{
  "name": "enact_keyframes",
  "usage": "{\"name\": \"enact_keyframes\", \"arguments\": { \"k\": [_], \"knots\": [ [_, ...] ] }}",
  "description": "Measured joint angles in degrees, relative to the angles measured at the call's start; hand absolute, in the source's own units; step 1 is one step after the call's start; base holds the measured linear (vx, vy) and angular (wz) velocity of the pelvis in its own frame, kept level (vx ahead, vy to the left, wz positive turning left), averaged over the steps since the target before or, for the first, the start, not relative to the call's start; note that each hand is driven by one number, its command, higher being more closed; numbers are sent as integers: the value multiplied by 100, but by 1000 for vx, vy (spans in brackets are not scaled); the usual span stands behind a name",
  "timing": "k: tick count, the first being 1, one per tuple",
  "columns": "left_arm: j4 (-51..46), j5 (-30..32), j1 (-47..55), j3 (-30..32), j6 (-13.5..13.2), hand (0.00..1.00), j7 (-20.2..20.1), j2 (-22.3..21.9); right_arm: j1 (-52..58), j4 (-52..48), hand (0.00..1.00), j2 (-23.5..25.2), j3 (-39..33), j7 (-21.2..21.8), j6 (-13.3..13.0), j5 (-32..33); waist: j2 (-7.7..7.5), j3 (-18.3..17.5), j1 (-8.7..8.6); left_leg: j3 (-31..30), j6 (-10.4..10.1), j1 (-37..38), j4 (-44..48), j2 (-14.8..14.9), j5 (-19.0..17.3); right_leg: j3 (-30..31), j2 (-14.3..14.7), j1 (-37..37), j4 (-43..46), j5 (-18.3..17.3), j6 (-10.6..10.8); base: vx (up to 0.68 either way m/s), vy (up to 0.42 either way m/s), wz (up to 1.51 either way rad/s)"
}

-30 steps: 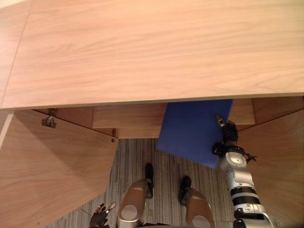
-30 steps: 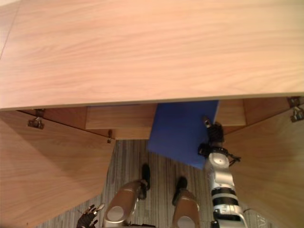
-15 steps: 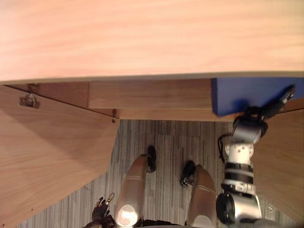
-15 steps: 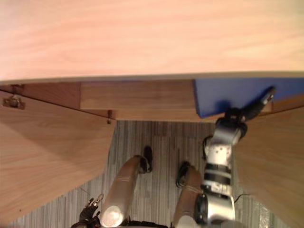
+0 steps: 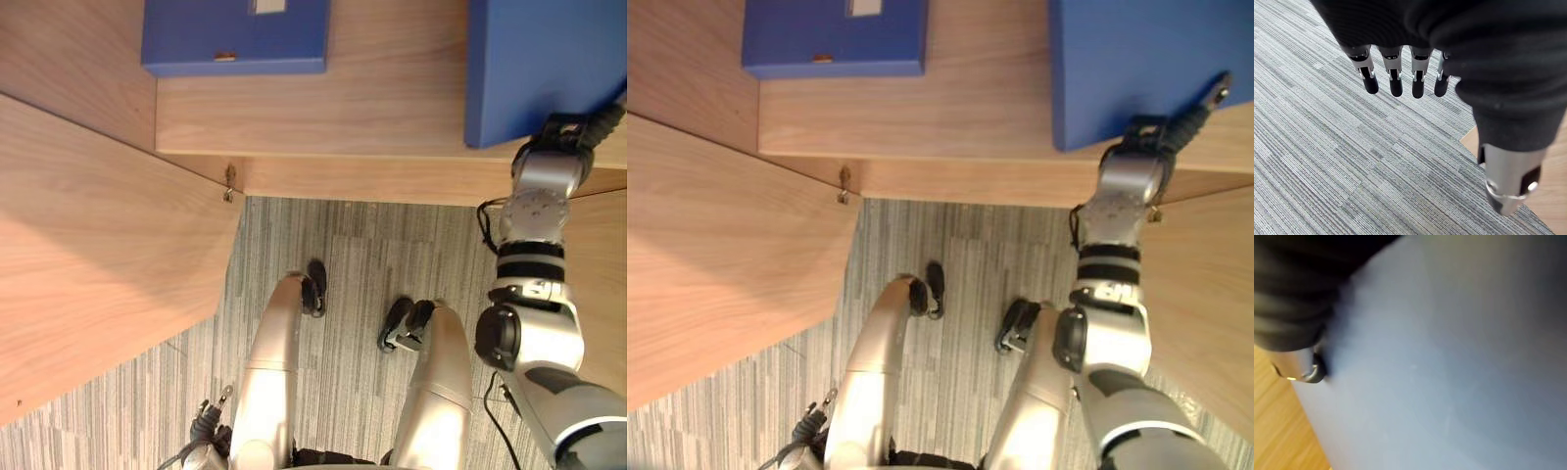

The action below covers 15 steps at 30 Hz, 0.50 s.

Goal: Walk over to the cabinet, pick up the folder, carry it to the office cabinet, place the folder inside the office cabinet, then close the office cabinet door

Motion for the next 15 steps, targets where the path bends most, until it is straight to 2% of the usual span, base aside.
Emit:
{"name": "enact_keyframes", "arguments": {
  "k": [5,7,10,12,13,15],
  "knots": [
    [-22,0,-66,-51,-7,0,165,-21,-319,37,100,-45,0,-106,-241,91,-6,1,-8,-17,16,-197,-10,-105,84,-24,-126,-190,91,-10,-17,-4,-40,15],
    [-21,6,-84,-51,3,0,244,-28,-393,9,100,-28,-15,-120,-546,510,-9,0,1,-51,19,-238,-13,-143,94,-47,-149,-206,92,-6,-27,26,-46,9],
    [-21,33,-90,-50,12,0,269,-28,-392,-158,100,76,-83,-173,-861,839,-10,0,9,-55,68,-243,-42,-159,124,-61,-158,-197,60,-5,-28,31,-49,4],
    [-22,46,-91,-49,12,0,270,-27,-392,-184,100,89,-106,-194,-929,888,-10,0,9,-69,65,-243,-72,-166,142,-85,-160,-181,29,-2,-30,25,-36,4],
    [-22,52,-94,-48,15,0,271,-26,-392,-195,0,88,-110,-238,-979,891,-11,-1,8,-106,57,-241,-133,-180,180,-152,-166,-143,-38,1,-29,34,-48,8],
    [-22,51,-99,-45,24,0,271,-23,-392,-196,0,83,-110,-295,-987,877,-13,-1,-1,-162,37,-217,-233,-219,242,-229,-178,-82,-109,17,-46,37,-54,16]
  ]
}}
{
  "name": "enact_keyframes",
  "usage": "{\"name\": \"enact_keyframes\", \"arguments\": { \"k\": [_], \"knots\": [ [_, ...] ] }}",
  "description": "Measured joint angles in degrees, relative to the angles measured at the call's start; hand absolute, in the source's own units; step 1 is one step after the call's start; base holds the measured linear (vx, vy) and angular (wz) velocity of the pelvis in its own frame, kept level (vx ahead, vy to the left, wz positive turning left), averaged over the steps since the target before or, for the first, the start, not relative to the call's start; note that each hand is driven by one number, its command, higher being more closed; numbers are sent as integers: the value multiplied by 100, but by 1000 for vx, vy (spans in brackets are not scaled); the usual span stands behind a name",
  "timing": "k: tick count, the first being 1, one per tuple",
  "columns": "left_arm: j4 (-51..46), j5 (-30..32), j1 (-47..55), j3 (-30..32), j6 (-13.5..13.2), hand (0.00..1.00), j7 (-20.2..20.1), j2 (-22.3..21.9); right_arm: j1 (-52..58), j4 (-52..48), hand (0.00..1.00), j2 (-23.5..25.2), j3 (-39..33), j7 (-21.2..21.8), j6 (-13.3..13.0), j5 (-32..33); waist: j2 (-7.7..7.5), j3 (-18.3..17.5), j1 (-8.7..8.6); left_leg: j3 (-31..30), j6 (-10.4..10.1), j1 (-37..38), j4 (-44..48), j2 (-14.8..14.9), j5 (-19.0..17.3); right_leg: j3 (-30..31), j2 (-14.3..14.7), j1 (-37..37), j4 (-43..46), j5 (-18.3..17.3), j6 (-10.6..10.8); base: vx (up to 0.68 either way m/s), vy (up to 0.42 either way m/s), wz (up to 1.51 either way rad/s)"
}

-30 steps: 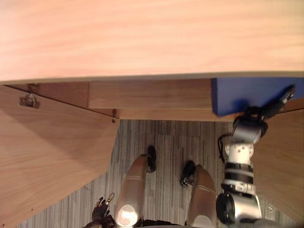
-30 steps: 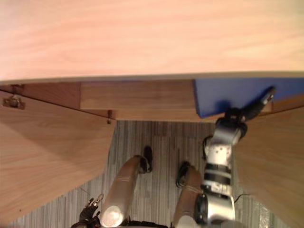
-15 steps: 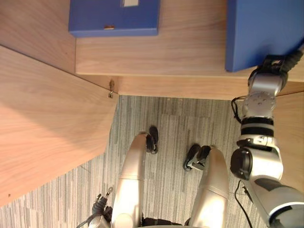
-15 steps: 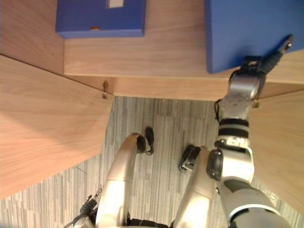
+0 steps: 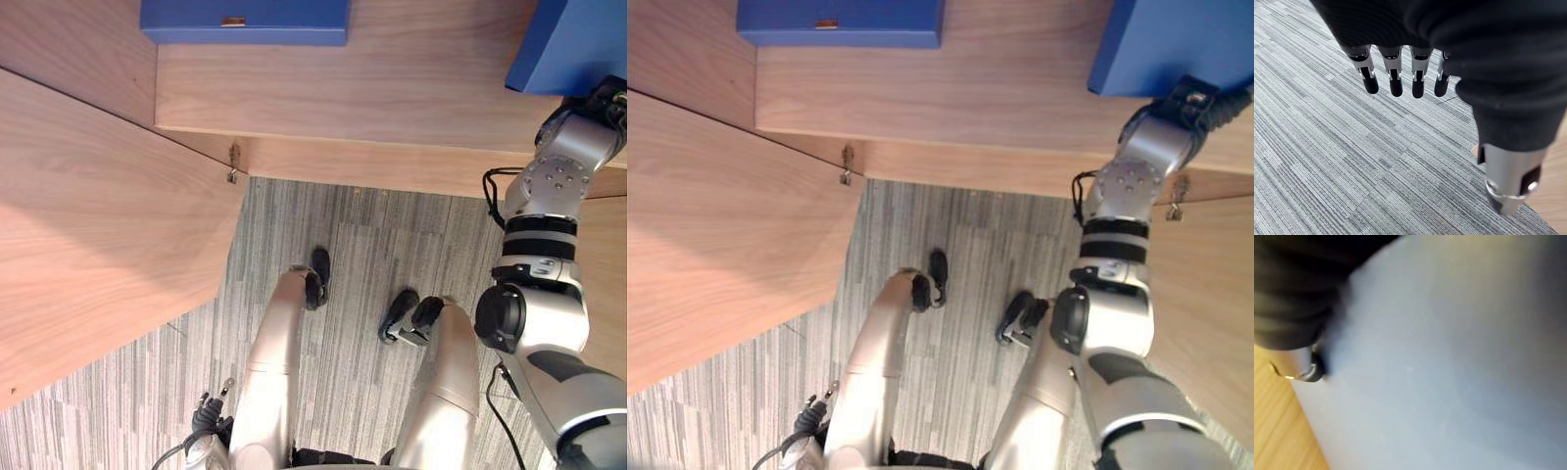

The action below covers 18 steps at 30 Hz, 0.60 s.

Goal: Walk over to the cabinet, pick up the folder, carry it to the office cabinet, place the folder inside the office cabinet, then close the office cabinet door

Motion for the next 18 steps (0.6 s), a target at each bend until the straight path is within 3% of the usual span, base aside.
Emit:
{"name": "enact_keyframes", "arguments": {
  "k": [2,7,13,18],
  "knots": [
    [-12,-1,-9,1,2,0,1,3,4,4,0,-20,2,-48,32,-27,-5,3,-17,-61,-7,66,-185,-72,105,-95,-38,102,-116,21,-25,43,-63,26],
    [-97,-1,-11,5,-3,0,-1,-9,0,122,0,-270,322,63,489,-310,-22,5,11,-215,-90,307,-655,-130,337,-345,-16,398,-492,119,-94,47,-58,15],
    [-98,-1,-13,18,-24,0,-75,-5,-279,939,0,-928,1224,412,1412,-1407,-27,6,-17,-307,-87,370,-1081,-126,590,-549,46,498,-863,300,-131,21,-15,3],
    [-112,-2,-13,18,-41,0,-194,-5,-645,1424,0,-1268,2072,764,1917,-2153,-36,8,-34,-323,-98,469,-1570,-97,870,-627,156,526,-1264,560,-211,1,6,-3]
  ]
}}
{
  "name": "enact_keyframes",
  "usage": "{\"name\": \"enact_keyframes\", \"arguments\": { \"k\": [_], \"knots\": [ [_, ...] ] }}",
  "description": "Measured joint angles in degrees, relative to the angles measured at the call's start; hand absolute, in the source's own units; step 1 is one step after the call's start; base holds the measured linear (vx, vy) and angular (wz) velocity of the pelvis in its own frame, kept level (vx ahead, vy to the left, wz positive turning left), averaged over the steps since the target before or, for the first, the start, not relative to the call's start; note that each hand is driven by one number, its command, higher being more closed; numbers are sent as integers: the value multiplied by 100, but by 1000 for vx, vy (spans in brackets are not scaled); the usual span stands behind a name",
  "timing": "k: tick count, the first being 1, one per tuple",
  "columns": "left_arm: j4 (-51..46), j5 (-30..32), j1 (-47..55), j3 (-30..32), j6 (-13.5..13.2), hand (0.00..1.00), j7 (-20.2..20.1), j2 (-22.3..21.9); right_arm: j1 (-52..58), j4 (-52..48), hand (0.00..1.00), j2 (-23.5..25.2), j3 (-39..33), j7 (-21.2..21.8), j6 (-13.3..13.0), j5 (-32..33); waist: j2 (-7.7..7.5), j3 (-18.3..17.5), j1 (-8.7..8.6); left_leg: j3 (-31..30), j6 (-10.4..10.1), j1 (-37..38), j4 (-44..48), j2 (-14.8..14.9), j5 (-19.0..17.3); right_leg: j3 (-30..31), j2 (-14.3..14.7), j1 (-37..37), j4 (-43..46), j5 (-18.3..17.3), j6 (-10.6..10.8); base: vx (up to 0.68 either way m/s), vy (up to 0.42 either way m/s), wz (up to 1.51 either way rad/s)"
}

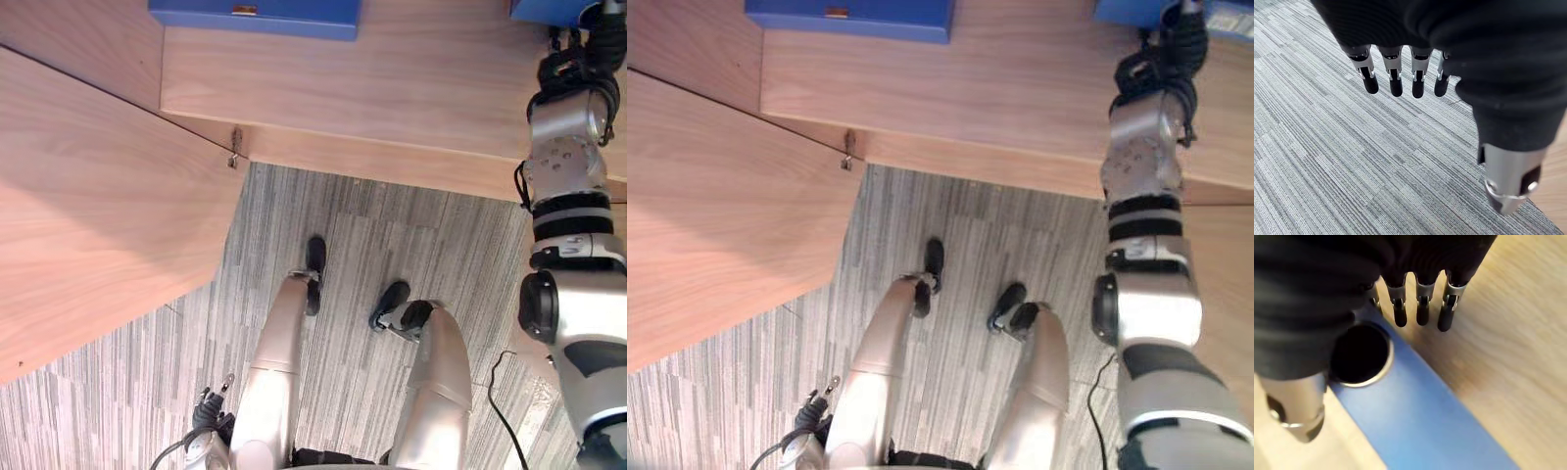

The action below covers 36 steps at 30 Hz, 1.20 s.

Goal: Walk over to the cabinet, pick up the folder, carry it to the office cabinet, place the folder inside the office cabinet, then close the office cabinet door

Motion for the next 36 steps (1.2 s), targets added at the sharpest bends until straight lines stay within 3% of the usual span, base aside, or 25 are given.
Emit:
{"name": "enact_keyframes", "arguments": {
  "k": [5,8,13,17,22,29,36],
  "knots": [
    [-85,1,-3,-1,-25,0,-46,49,-219,614,0,-250,803,363,443,-705,-116,-36,-6,76,-16,395,-918,53,430,-97,147,229,-705,390,-133,-1,5,-5],
    [-101,13,-47,-2,-32,0,-145,101,-372,947,0,-422,1336,625,704,-1442,-127,-38,-17,58,-51,639,-1424,82,667,-187,259,418,-1115,590,-168,-1,-4,-1],
    [-144,95,-62,-2,-38,0,-309,284,-372,1349,0,-550,2047,937,842,-2580,-204,-93,-22,44,-118,1129,-2269,103,1034,-335,396,791,-1707,816,-216,10,-8,0],
    [-194,101,-62,1,-41,0,-488,438,-209,1511,0,-542,2488,1336,995,-4169,-292,-167,14,40,-159,1636,-2938,152,1310,-425,547,1183,-2179,957,-236,62,-39,-3],
    [-326,128,-56,1,-38,0,-752,569,534,1301,0,-301,2706,1774,994,-6040,-470,-339,115,57,-256,2389,-3844,198,1599,-487,723,1729,-2729,1062,-227,114,-78,-3],
    [-387,330,-53,-10,3,0,-1045,747,1135,1345,0,-32,2674,2324,997,-6404,-557,-518,123,86,-293,3163,-4437,218,1720,-508,846,2378,-3153,1092,-199,119,-55,-4],
    [-420,510,-68,-76,96,0,-1167,789,1806,1578,0,710,2204,2758,1206,-6843,-553,-563,114,193,-318,4011,-4635,222,1712,-553,878,3225,-3406,1089,-194,59,-43,-4]
  ]
}}
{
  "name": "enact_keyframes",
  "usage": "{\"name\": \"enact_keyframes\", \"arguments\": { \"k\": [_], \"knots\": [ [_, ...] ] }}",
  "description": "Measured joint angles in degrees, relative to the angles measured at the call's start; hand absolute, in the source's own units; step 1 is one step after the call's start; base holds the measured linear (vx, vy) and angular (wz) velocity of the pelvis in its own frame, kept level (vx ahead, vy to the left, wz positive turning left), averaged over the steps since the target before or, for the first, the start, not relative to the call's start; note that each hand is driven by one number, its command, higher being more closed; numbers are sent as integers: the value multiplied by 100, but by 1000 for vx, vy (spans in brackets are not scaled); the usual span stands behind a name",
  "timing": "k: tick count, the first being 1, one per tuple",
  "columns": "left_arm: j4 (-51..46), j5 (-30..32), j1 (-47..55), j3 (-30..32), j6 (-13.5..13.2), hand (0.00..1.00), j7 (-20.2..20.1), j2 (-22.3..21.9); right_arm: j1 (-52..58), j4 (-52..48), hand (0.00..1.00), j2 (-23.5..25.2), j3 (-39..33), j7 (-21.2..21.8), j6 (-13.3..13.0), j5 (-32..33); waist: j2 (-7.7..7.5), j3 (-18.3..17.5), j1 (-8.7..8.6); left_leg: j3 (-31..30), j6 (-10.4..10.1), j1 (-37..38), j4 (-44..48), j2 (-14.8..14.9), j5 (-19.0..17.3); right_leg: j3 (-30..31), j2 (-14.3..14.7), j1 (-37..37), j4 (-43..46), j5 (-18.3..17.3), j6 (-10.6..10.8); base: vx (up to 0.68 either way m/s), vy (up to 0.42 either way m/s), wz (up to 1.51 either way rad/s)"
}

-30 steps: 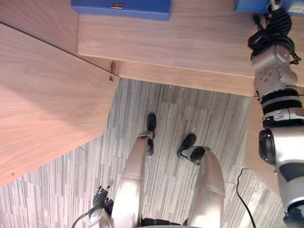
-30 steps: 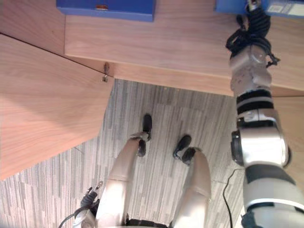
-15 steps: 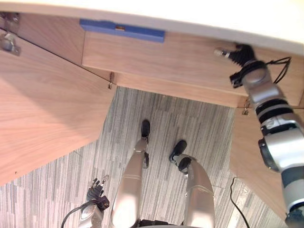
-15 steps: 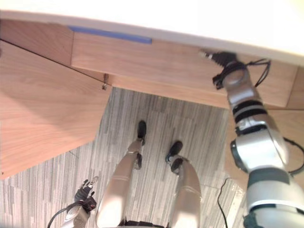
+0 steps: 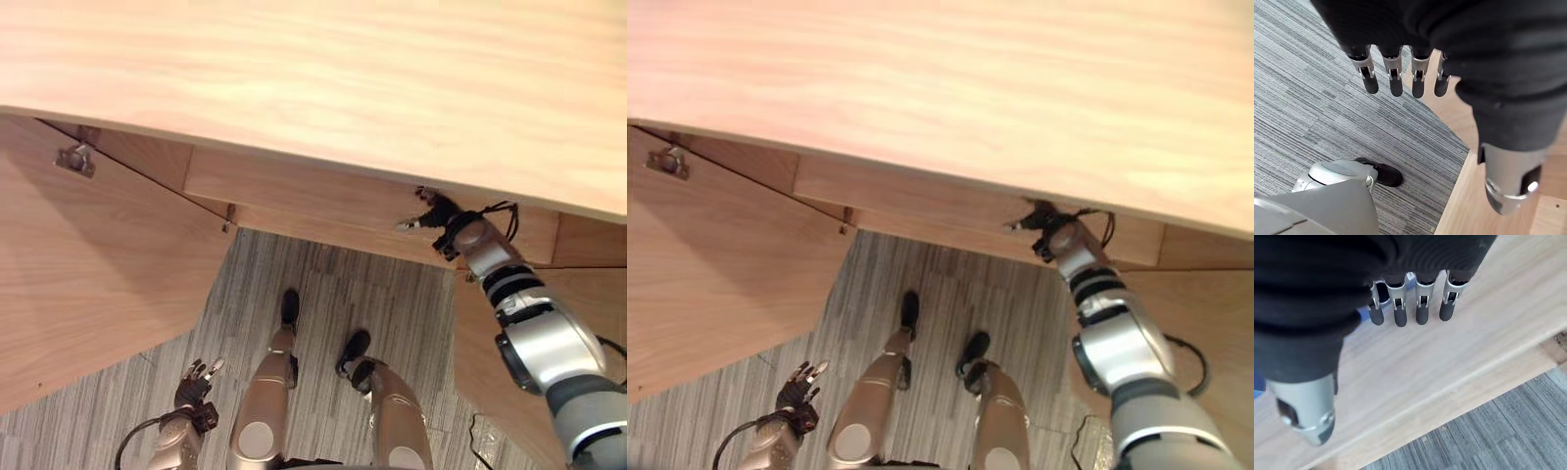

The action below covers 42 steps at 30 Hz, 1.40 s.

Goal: Walk over to the cabinet, pick up the folder, carry it to the office cabinet, place the folder inside the office cabinet, then close the office cabinet door

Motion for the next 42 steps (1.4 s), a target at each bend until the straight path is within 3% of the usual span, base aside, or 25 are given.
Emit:
{"name": "enact_keyframes", "arguments": {
  "k": [4,8,9,12,15,17,19,20,24,27,32,38,41,42],
  "knots": [
    [12,69,-13,-11,79,0,1,0,368,96,0,587,-35,71,35,-444,5,-16,5,39,-86,358,6,34,-68,26,34,362,-60,0,3,-5,-38,-7],
    [231,232,-114,-15,180,0,-1,-2,1175,187,0,1548,-505,253,69,-852,9,-49,48,161,-160,734,200,141,-235,141,181,837,-246,74,30,-21,-33,-18],
    [286,295,-146,-12,230,0,-5,-9,1499,215,0,1793,-719,328,80,-900,21,-103,44,169,-237,735,399,190,-338,144,231,967,-332,115,30,-21,-25,-18],
    [507,470,-201,15,310,0,-30,-39,2303,233,0,2180,-1130,359,140,-910,84,-328,32,176,-192,850,724,302,-553,169,377,1291,-537,185,26,-18,-13,-13],
    [742,674,-173,112,378,0,-65,-59,2971,433,0,2404,-1170,398,186,-910,115,-627,14,269,-242,1102,947,444,-783,366,568,1625,-830,275,79,-45,-4,-41],
    [848,749,-164,170,396,0,-86,-92,3283,443,0,2452,-1429,385,184,-909,122,-776,-22,298,-207,1103,1297,503,-1037,487,628,1723,-1031,404,55,-61,39,-50],
    [989,872,-40,366,422,0,-103,-219,3754,446,0,2446,-1819,274,179,-880,154,-1010,-121,235,-213,1154,2088,558,-1679,803,733,1837,-1318,575,59,23,127,-71],
    [1052,877,41,442,424,0,-103,-248,3876,448,0,2442,-1900,224,178,-861,176,-1082,-126,216,-228,1234,2064,569,-1803,915,785,1860,-1394,630,78,36,158,-80],
    [1455,970,135,685,447,0,-82,-271,4673,526,0,2477,-2668,-83,118,-134,32,-1402,-313,525,-137,1564,1644,454,-1879,1506,815,1949,-1976,1071,325,21,166,-68],
    [1573,1068,87,721,434,0,-15,-345,4912,321,0,2497,-3174,-327,-66,543,13,-1506,-594,821,15,1743,1332,310,-1784,1827,740,1949,-2249,1381,388,19,125,-45],
    [1574,1017,-91,1038,351,0,20,-655,5472,-502,0,2644,-3391,-703,-292,1547,-74,-1540,-697,1459,121,2223,973,215,-1717,2373,727,1917,-2132,1470,470,-29,79,-60],
    [1567,1145,-137,1450,338,0,40,-791,5784,-1110,0,2855,-3603,-981,-325,2044,-166,-1636,-822,2191,95,2558,696,225,-1726,2963,805,1702,-2025,1477,443,-89,39,-61],
    [1571,1333,-131,1459,344,0,72,-804,5942,-1465,0,2936,-3614,-1105,-317,2076,-173,-1624,-816,2591,86,2767,636,286,-1720,2762,760,1652,-1989,1496,384,-51,20,-73],
    [1572,1335,-114,1459,336,0,90,-808,6018,-1639,0,3019,-3620,-1164,-331,2240,-155,-1618,-813,2896,125,2847,646,362,-1695,2239,602,1578,-1891,1461,332,-38,13,-101]
  ]
}}
